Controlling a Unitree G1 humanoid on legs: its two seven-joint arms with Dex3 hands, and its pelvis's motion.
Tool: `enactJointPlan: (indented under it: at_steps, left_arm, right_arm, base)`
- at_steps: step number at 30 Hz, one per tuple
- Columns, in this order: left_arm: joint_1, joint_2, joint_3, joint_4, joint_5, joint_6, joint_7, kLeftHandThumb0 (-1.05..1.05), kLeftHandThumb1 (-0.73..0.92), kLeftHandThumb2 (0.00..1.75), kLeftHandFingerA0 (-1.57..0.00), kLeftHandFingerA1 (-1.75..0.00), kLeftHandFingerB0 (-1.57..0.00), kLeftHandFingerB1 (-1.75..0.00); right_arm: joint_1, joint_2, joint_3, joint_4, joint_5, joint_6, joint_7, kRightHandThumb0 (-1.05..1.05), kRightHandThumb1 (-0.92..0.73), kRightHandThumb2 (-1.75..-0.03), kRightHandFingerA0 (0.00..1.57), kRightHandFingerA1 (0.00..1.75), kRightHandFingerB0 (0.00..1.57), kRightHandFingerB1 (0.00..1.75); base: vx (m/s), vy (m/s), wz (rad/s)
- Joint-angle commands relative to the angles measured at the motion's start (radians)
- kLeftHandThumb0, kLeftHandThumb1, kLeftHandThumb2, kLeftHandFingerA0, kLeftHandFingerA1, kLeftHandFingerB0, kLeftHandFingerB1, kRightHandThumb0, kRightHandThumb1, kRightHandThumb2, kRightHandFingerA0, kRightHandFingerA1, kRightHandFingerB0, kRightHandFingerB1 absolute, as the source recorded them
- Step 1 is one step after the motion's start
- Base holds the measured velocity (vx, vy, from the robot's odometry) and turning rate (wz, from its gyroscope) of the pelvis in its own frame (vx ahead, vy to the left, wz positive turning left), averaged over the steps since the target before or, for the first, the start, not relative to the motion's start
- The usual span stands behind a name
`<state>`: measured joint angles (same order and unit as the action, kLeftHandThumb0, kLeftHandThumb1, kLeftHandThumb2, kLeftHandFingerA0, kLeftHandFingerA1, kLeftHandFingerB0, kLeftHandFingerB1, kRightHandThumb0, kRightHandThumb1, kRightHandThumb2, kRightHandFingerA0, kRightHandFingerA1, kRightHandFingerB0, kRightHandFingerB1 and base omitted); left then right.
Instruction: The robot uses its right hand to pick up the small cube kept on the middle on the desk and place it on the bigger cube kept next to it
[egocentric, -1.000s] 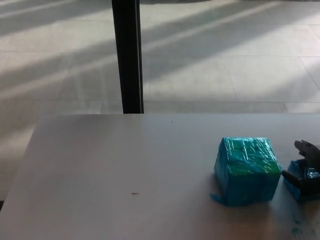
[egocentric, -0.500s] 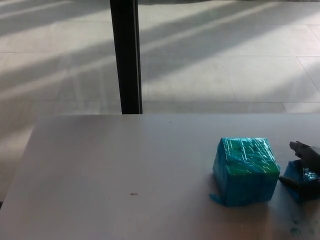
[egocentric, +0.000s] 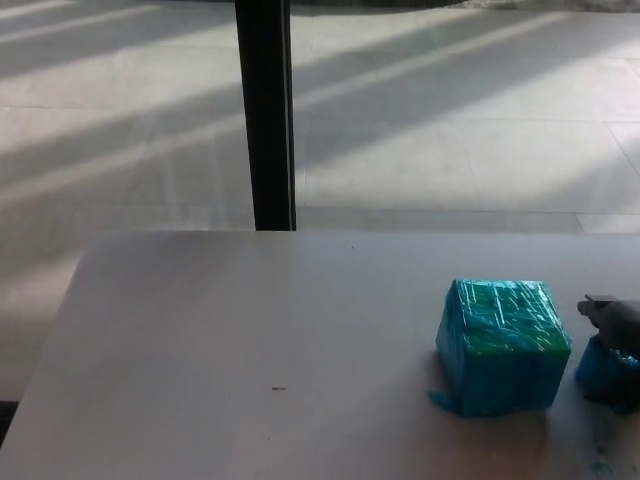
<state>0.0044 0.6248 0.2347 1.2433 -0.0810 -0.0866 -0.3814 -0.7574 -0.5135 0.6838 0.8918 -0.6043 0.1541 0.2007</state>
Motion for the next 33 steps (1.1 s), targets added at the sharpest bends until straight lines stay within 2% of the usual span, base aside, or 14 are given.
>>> enactJointPlan:
  at_steps: [1,5,7,9,10,11,12,13,15,16,22,25,28,33]
  left_arm:
    - [0.001,0.012,0.003,0.006,0.008,0.001,0.008,-0.67,0.66,0.61,-0.52,-0.61,-0.63,-0.52]
    - [0.008,0.012,-0.005,0.001,0.016,-0.019,0.007,-0.69,0.66,0.60,-0.50,-0.69,-0.67,-0.64]
    - [0.008,0.015,-0.017,0.006,0.029,-0.031,0.012,-0.70,0.68,0.60,-0.48,-0.65,-0.62,-0.58]
    - [0.006,0.011,0.004,0.006,0.002,-0.009,0.005,-0.70,0.64,0.59,-0.53,-0.67,-0.65,-0.57]
    - [0.006,0.012,0.000,0.006,0.006,-0.009,0.004,-0.68,0.66,0.61,-0.55,-0.64,-0.60,-0.51]
    - [0.005,0.013,-0.001,0.006,0.007,-0.009,0.001,-0.69,0.66,0.61,-0.52,-0.64,-0.61,-0.53]
    - [0.006,0.015,0.001,0.005,0.005,-0.012,-0.005,-0.72,0.48,0.85,-0.52,-0.67,-0.57,-0.59]
    - [0.006,0.015,0.000,0.007,0.007,-0.019,-0.002,-0.69,0.65,0.60,-0.58,-0.64,-0.67,-0.55]
    - [0.000,0.012,0.009,0.013,-0.001,-0.004,0.009,-0.71,0.47,0.85,-0.57,-0.71,-0.61,-0.64]
    - [0.000,0.012,0.005,0.017,0.005,-0.008,0.010,-0.68,0.65,0.60,-0.53,-0.63,-0.64,-0.54]
    - [-0.001,0.012,0.006,0.019,0.004,-0.013,0.005,-0.66,0.65,0.60,-0.52,-0.62,-0.64,-0.53]
    - [-0.002,0.010,-0.010,0.017,0.021,-0.023,0.012,-0.69,0.66,0.60,-0.52,-0.63,-0.63,-0.53]
    - [-0.002,0.011,-0.015,0.017,0.024,-0.024,0.014,-0.68,0.68,0.61,-0.52,-0.61,-0.62,-0.50]
    - [-0.001,0.012,-0.018,0.014,0.025,-0.026,0.015,-0.69,0.68,0.61,-0.53,-0.62,-0.62,-0.51]
  right_arm:
    - [0.079,-0.015,0.048,0.079,-0.088,0.010,0.008,-0.29,-0.82,-0.65,0.47,1.39,0.12,0.40]
    - [0.086,-0.025,0.069,0.089,-0.124,0.014,-0.004,-0.34,-0.86,-0.66,0.51,1.17,0.30,0.36]
    - [0.092,-0.031,0.067,0.089,-0.130,0.020,-0.003,-0.35,-0.91,-0.66,0.41,0.70,0.41,0.45]
    - [0.088,-0.027,0.074,0.097,-0.145,0.041,0.015,-0.36,-0.90,-0.66,0.40,0.65,0.46,0.52]
    - [0.089,-0.029,0.072,0.098,-0.146,0.036,0.013,-0.36,-0.89,-0.66,0.42,0.68,0.49,0.52]
    - [0.096,-0.035,0.069,0.094,-0.147,0.013,-0.012,-0.35,-0.80,-0.67,0.64,1.42,0.55,0.52]
    - [0.110,-0.046,0.058,0.086,-0.147,-0.044,-0.098,-0.35,-0.80,-0.67,0.78,1.37,0.67,0.55]
    - [0.123,-0.051,0.040,0.081,-0.142,-0.089,-0.192,-0.36,-0.84,-0.71,0.74,1.59,0.67,0.79]
    - [0.141,-0.051,0.008,0.083,-0.124,-0.134,-0.267,-0.36,-0.88,-0.68,0.75,1.56,0.64,0.77]
    - [0.151,-0.048,-0.012,0.085,-0.114,-0.162,-0.312,-0.35,-0.87,-0.71,0.79,1.66,0.69,0.67]
    - [0.173,-0.037,-0.075,0.074,-0.090,-0.276,-0.436,-0.33,-0.81,-0.74,0.83,1.60,0.72,0.54]
    - [0.175,-0.041,-0.103,0.080,-0.078,-0.340,-0.457,-0.28,-0.75,-0.77,0.81,1.61,0.79,0.96]
    - [0.178,-0.045,-0.123,0.083,-0.072,-0.401,-0.484,-0.25,-0.70,-0.84,0.83,1.57,0.83,0.84]
    - [0.182,-0.050,-0.167,0.078,-0.059,-0.461,-0.520,-0.23,-0.70,-0.91,0.85,1.65,0.82,0.98]
  base:
    - [0.00,0.000,0.00]
    - [0.00,0.000,0.00]
    - [0.00,0.000,0.00]
    - [0.00,0.000,0.00]
    - [0.00,0.000,0.00]
    - [0.00,0.000,0.00]
    - [0.00,0.000,0.00]
    - [0.00,0.000,0.00]
    - [0.00,0.000,0.00]
    - [0.00,0.000,0.00]
    - [0.00,0.000,0.00]
    - [0.00,0.000,0.00]
    - [0.00,0.000,0.00]
    - [0.00,0.000,0.00]
